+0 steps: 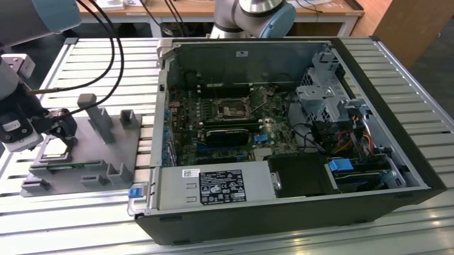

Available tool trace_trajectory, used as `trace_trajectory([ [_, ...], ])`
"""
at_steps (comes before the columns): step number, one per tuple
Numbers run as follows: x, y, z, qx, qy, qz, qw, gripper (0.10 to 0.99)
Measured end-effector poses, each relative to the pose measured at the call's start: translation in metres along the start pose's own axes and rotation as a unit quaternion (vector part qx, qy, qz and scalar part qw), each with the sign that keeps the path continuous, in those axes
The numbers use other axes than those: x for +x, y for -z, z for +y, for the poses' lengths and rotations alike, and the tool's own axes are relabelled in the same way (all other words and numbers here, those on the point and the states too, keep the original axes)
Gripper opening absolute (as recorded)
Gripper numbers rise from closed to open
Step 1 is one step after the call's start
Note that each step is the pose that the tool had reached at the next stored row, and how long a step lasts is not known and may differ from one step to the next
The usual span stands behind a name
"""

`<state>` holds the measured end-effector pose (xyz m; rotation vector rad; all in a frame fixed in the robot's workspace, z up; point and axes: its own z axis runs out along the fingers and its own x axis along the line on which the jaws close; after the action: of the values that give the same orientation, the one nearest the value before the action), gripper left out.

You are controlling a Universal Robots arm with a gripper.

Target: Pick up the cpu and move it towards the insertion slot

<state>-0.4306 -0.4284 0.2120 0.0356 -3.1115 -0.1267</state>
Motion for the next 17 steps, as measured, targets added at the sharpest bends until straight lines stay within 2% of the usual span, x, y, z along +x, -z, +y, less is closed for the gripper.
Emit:
trace_trajectory([
  [1,0.0,-0.0006,-0.0002,-0.0003,0.0,0.0001,1.0,0.761],
  [2,-0.0001,-0.0039,-0.0022,-0.0078,0.0,0.0015,1.0,0.761],
  [17,0.0001,0.0022,-0.0017,-0.0077,0.0,0.0016,1.0,0.761],
])
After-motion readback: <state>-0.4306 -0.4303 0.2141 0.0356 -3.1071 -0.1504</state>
